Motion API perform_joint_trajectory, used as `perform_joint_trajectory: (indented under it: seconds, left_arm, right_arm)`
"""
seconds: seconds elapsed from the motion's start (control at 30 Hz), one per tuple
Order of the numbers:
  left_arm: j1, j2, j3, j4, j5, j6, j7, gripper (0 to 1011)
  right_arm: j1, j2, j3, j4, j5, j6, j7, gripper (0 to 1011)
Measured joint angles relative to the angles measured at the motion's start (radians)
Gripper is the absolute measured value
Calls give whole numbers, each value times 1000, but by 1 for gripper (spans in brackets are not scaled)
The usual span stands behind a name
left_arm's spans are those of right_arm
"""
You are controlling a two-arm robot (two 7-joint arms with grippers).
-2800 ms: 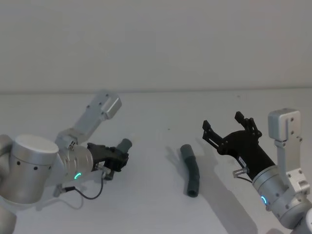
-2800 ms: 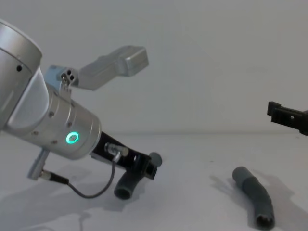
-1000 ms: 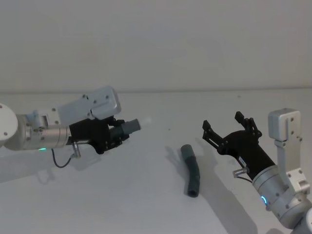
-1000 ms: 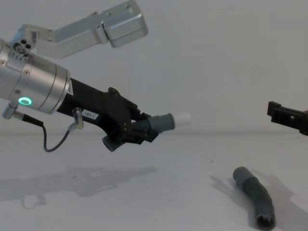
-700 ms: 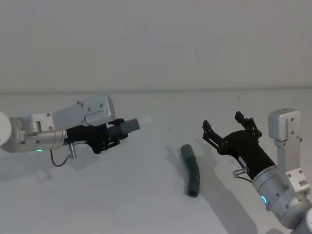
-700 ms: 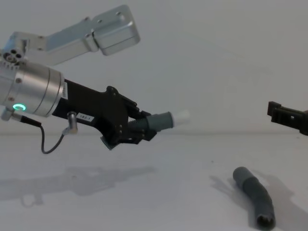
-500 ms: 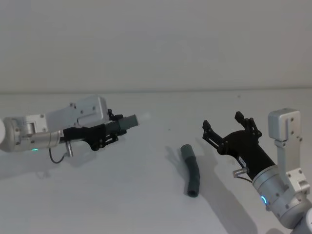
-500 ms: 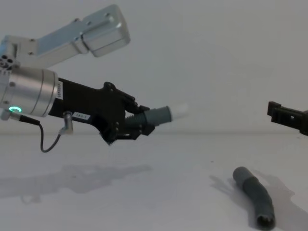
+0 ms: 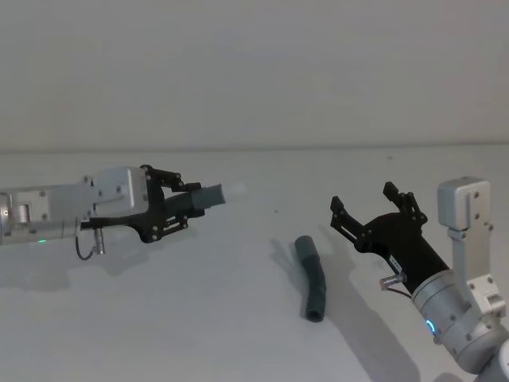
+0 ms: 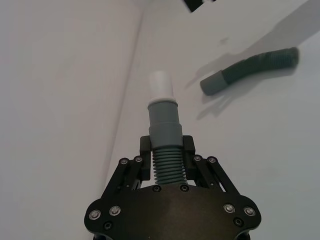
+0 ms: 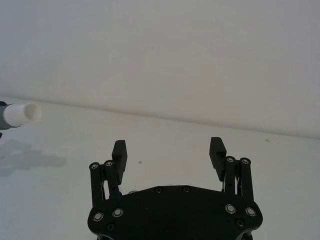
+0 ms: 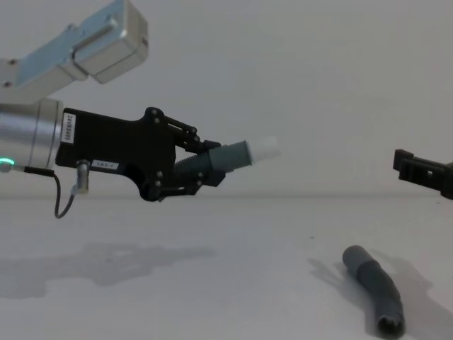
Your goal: Use both hands to pick up one end of the pipe from the table, align the ends, and insert them.
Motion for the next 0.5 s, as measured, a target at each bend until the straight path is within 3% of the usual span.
perform_joint_trajectory:
  seconds: [0.5]
  left_arm:
    - [4, 26, -8, 15, -7, -126, -52, 333]
  right_arm:
    - [0, 0, 0, 0, 0, 0, 0, 1002]
